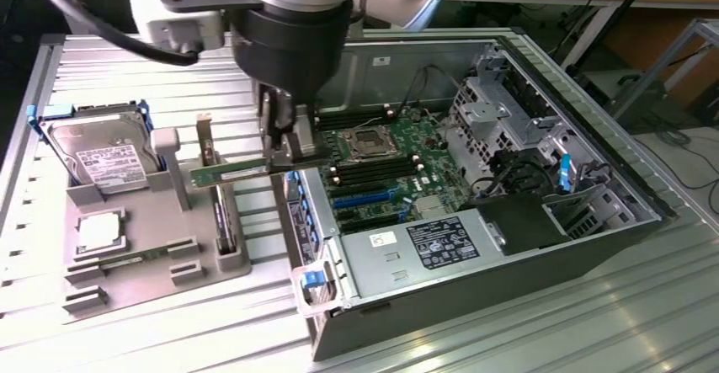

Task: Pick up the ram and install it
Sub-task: 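Pick up the ram and move it above insertion slot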

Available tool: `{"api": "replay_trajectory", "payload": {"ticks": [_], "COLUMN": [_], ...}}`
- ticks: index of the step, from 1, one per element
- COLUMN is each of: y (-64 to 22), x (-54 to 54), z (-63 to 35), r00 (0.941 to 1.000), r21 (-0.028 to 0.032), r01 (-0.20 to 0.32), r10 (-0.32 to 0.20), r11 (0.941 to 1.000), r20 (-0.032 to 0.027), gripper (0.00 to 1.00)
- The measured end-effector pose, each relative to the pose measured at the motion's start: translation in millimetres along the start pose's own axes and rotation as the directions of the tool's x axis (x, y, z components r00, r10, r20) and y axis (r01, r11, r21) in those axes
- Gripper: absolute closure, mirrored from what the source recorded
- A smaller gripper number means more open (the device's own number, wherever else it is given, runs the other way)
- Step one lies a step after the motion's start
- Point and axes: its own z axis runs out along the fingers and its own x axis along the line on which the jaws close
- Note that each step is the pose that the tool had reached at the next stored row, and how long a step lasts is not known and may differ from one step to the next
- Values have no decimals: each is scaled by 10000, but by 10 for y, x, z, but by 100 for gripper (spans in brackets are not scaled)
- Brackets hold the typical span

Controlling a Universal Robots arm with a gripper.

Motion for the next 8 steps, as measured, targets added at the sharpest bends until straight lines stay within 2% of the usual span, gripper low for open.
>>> {"api": "replay_trajectory", "payload": {"ticks": [3, 8], "y": [-252, -462], "x": [-8, -110], "z": [-7, -7], "r00": [10000, 10000], "r21": [1, 0], "r01": [1, 1], "r10": [-1, -1], "r11": [10000, 10000], "r20": [8, 7], "gripper": [86, 86]}}
